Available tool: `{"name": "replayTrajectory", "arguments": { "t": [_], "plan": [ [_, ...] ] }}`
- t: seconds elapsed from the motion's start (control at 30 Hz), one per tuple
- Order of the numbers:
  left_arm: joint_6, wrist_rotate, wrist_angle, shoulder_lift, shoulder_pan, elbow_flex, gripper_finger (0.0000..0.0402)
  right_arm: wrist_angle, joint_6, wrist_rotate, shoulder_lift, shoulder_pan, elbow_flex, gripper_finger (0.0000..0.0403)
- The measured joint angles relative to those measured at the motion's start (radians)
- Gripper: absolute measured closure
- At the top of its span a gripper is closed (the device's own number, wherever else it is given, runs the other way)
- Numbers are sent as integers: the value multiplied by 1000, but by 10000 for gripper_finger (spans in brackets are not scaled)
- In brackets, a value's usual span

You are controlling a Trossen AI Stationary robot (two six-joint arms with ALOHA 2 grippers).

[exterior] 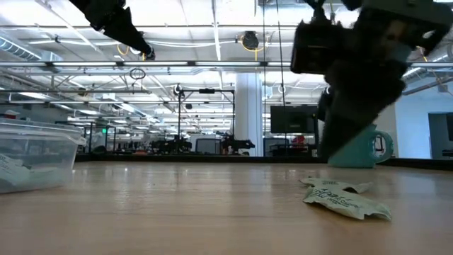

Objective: Pick and place Stevia / Truvia into bins
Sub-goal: Put the white stevia packet into the transparent bin

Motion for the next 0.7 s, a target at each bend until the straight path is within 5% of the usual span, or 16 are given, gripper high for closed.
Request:
{"name": "replayTrajectory", "arguments": {
  "t": [0.13, 0.43, 0.7],
  "plan": [
    [-2, 1, 0, 0, 0, 0, 307, -33, -61, 16, 0, 27, 0, 289],
    [-3, 34, 0, 0, 0, 0, 307, 19, -157, 264, 0, 108, -26, 207],
    [-4, 34, 1, 0, 0, 0, 307, 392, -155, 282, 23, 117, -197, 166]
  ]
}}
